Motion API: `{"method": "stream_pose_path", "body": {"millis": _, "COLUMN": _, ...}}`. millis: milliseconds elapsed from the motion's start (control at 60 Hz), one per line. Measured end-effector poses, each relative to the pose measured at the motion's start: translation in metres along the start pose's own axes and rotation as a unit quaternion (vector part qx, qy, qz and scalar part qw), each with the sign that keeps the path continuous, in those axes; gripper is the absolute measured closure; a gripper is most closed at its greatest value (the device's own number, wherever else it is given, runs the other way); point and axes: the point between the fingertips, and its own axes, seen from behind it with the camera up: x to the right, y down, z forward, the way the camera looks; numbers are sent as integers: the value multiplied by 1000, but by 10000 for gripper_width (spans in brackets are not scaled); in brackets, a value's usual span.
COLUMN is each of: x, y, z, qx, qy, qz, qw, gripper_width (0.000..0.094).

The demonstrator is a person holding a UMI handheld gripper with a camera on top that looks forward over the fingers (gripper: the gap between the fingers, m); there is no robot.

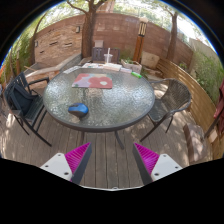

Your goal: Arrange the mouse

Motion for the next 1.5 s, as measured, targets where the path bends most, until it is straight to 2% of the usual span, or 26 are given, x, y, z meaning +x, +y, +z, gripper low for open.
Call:
{"method": "stream_pose_path", "body": {"millis": 17, "x": -15, "y": 16, "z": -12, "qx": 3, "qy": -1, "qz": -2, "qw": 1000, "gripper_width": 89}}
{"method": "stream_pose_path", "body": {"millis": 67, "x": -40, "y": 11, "z": 0, "qx": 9, "qy": -7, "qz": -9, "qw": 1000, "gripper_width": 88}}
{"method": "stream_pose_path", "body": {"millis": 200, "x": -86, "y": -32, "z": 56, "qx": 29, "qy": -23, "qz": -31, "qw": 999, "gripper_width": 89}}
{"method": "stream_pose_path", "body": {"millis": 267, "x": -102, "y": -38, "z": 70, "qx": 33, "qy": -27, "qz": -45, "qw": 998, "gripper_width": 88}}
{"method": "stream_pose_path", "body": {"millis": 667, "x": -124, "y": -111, "z": 169, "qx": 36, "qy": -48, "qz": -73, "qw": 996, "gripper_width": 97}}
{"method": "stream_pose_path", "body": {"millis": 783, "x": -128, "y": -115, "z": 187, "qx": 17, "qy": -67, "qz": -63, "qw": 996, "gripper_width": 222}}
{"method": "stream_pose_path", "body": {"millis": 817, "x": -131, "y": -111, "z": 190, "qx": 9, "qy": -79, "qz": -55, "qw": 995, "gripper_width": 294}}
{"method": "stream_pose_path", "body": {"millis": 850, "x": -137, "y": -112, "z": 189, "qx": 10, "qy": -94, "qz": -44, "qw": 995, "gripper_width": 421}}
{"method": "stream_pose_path", "body": {"millis": 867, "x": -138, "y": -110, "z": 190, "qx": 7, "qy": -100, "qz": -41, "qw": 994, "gripper_width": 454}}
{"method": "stream_pose_path", "body": {"millis": 1117, "x": -139, "y": -113, "z": 185, "qx": -7, "qy": -94, "qz": -42, "qw": 995, "gripper_width": 581}}
{"method": "stream_pose_path", "body": {"millis": 1200, "x": -139, "y": -124, "z": 176, "qx": -6, "qy": -94, "qz": -35, "qw": 995, "gripper_width": 580}}
{"method": "stream_pose_path", "body": {"millis": 1300, "x": -143, "y": -168, "z": 152, "qx": 24, "qy": -109, "qz": -24, "qw": 993, "gripper_width": 580}}
{"method": "stream_pose_path", "body": {"millis": 1400, "x": -148, "y": -249, "z": 128, "qx": 89, "qy": -130, "qz": -13, "qw": 987, "gripper_width": 579}}
{"method": "stream_pose_path", "body": {"millis": 1500, "x": -143, "y": -339, "z": 122, "qx": 156, "qy": -132, "qz": -4, "qw": 979, "gripper_width": 580}}
